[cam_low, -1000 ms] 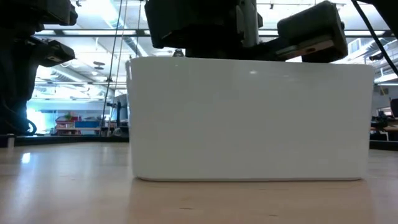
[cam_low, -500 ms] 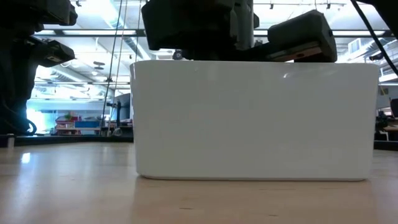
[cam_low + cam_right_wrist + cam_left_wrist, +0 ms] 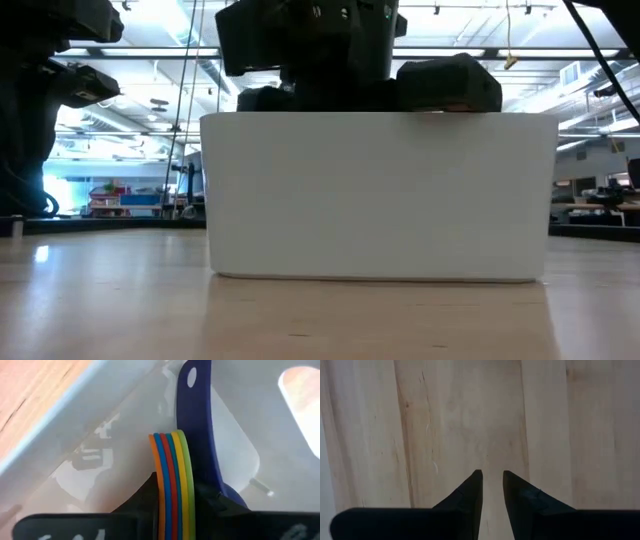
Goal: Nest measuring cups in basket
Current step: Remove the nested measuring cups from the white bin
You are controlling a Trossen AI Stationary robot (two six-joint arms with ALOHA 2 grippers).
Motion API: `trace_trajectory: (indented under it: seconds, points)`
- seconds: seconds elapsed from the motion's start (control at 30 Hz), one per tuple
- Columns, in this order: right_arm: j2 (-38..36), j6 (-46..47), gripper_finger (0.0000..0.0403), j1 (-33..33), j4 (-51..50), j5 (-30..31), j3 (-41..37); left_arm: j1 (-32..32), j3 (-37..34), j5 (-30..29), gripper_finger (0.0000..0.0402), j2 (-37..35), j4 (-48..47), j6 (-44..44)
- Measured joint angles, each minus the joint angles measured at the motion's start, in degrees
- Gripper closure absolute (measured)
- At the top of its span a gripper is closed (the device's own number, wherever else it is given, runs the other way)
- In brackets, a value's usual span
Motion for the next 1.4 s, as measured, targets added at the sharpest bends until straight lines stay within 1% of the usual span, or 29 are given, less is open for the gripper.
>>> trace_trajectory:
  seconds: [0.1,0.2,0.23,0.37,0.53,0.63,0.7,0.87,1.0,1.1,1.2,1.33,1.4]
  points:
    - [-0.1,0.7,0.0326,0.2,-0.2,0.7,0.0,0.0,0.0,0.0,0.0317,0.0,-0.1,0.0]
    - [-0.2,0.5,0.0326,0.5,-1.1,2.9,0.2,0.0,0.0,0.0,0.0317,0.0,-0.3,0.0]
    - [-0.2,0.3,0.0326,0.6,-1.8,3.0,0.7,0.0,0.0,0.0,0.0317,0.0,-0.3,0.0]
    - [-0.1,0.3,0.0326,0.6,-4.1,-0.5,3.5,0.0,0.0,0.0,0.0317,0.0,-0.2,0.0]
    - [-0.2,1.0,0.0326,0.6,-4.9,1.0,7.2,0.0,0.0,0.0,0.0317,0.0,-0.3,0.6]
    - [-0.2,4.3,0.0326,0.6,-4.9,1.7,7.6,0.0,0.0,0.0,0.0317,0.0,-0.3,0.6]
    - [-0.2,5.7,0.0326,0.8,-4.5,3.7,7.6,0.0,0.0,0.0,0.0317,0.0,-0.3,0.6]
    - [-0.3,9.1,0.0326,1.4,-3.7,11.9,7.0,0.0,0.0,0.0,0.0317,0.0,-0.3,1.8]
    - [-0.3,15.2,0.0327,2.1,-3.0,13.5,5.8,0.0,0.0,0.0,0.0317,0.0,-0.3,2.0]
    - [-0.3,17.4,0.0327,3.2,-3.3,15.6,4.2,0.0,0.0,0.0,0.0317,0.0,-0.3,2.1]
    - [-0.3,19.5,0.0327,4.5,-2.9,19.1,3.2,0.0,0.0,0.0,0.0317,0.0,-0.3,2.1]
    - [-0.3,22.6,0.0327,5.9,-2.4,25.5,2.8,0.0,0.0,0.0,0.0317,0.0,-0.3,2.1]
    - [-0.3,25.1,0.0327,6.2,-2.4,27.3,2.8,0.0,0.0,0.0,0.0317,0.0,-0.3,2.1]
